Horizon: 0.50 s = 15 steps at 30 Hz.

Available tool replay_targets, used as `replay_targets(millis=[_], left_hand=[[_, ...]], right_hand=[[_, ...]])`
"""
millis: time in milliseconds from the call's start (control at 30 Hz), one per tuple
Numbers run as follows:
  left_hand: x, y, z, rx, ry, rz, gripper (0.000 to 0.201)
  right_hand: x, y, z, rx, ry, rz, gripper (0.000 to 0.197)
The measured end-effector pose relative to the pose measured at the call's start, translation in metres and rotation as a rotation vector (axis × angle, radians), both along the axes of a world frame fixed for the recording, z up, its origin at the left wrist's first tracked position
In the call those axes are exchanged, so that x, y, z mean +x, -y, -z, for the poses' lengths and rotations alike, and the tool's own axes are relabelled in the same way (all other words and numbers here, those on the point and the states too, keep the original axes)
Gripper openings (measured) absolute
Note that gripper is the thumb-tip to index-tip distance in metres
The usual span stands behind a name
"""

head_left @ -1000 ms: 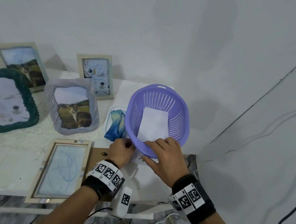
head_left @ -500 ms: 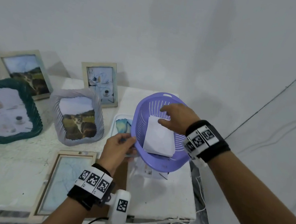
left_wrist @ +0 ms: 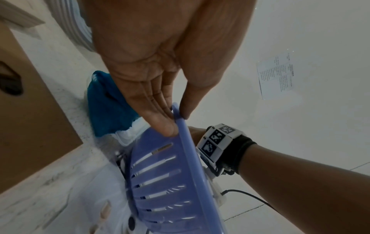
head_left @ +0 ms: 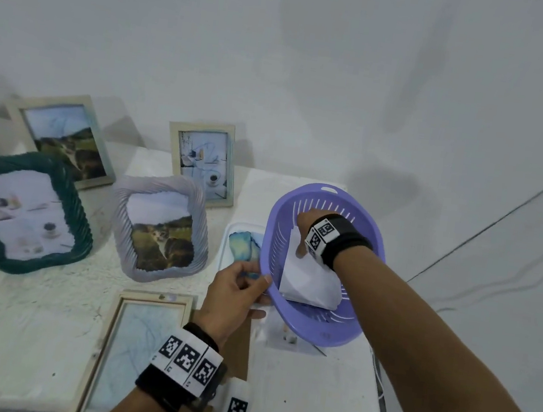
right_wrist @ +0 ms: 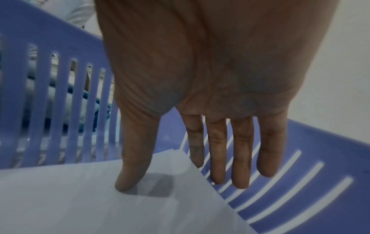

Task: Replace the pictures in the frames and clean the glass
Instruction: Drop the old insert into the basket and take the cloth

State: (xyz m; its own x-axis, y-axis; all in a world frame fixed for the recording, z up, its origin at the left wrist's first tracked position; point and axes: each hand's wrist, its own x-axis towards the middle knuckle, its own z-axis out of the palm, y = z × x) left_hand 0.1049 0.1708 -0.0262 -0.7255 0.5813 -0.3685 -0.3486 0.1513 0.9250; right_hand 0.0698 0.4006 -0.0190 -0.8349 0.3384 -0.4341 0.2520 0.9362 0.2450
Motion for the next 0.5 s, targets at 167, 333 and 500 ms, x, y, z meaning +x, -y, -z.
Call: replay_targets(millis=[167,333,500], left_hand=[[-0.001,0.001,0.000,-0.004,-0.013,0.017,0.016],[-0.002,0.002,0.003,-0.049,-0.091,-0.002,0.021],[-0.007,0.012,0.002,-0.083,-0.337,-0.088,0.016]], right_hand=[[0.000,0.001,-0.005,-0.007,-0.039,0.035,0.081],[0.006,0.002,-0.021,-0.004,-0.149,0.040,0.051],[0.027,0.008,-0.073,-0.225,-0.403,0.104,0.033]])
